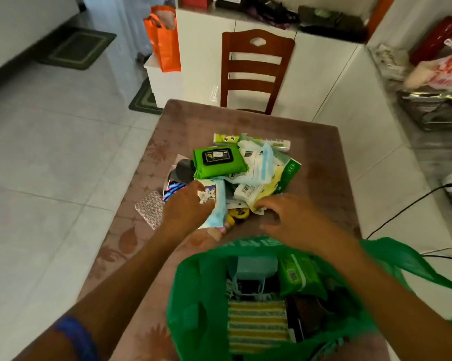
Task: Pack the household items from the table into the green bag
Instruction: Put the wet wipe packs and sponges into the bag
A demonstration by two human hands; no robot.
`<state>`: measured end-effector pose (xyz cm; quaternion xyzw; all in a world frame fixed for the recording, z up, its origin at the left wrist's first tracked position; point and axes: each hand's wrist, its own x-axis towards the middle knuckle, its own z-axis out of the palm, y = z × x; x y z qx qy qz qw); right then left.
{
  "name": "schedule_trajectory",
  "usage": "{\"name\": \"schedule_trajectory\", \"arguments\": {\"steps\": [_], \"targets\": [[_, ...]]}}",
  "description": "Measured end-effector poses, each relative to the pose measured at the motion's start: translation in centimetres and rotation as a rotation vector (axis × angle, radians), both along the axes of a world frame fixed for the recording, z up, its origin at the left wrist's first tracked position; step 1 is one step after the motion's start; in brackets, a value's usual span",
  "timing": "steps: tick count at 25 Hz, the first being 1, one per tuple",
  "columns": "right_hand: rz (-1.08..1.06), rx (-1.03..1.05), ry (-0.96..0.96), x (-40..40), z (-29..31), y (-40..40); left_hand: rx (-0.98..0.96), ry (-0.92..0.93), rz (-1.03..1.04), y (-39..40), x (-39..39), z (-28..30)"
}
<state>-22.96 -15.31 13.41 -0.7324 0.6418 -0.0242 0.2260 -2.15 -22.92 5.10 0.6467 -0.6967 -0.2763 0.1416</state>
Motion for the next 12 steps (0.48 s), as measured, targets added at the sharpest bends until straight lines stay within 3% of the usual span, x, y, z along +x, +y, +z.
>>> {"name": "schedule_trajectory", "arguments": {"steps": [2,4,8,12], "targets": [[-0.004,0.004,0.012,0.4,-2.7,-2.3,0.143,-0.29,-0.066,-3.6,-1.5,-4.6],[0.025,-0.018,-0.006,0.0,-5.1,-4.0,0.295,-0.347,-0.063,-5.7,-3.6,-8.1],[0.158,-0.039,0.046,-2.9,-7.4,-2.8,0.352,-0.188,0.104,-7.2,-5.9,-10.8],[0.237,0.153,-0.226,-6.1,-5.4,0.0,0.295,0.055,0.211,-8.1,-4.3,-9.2]]}}
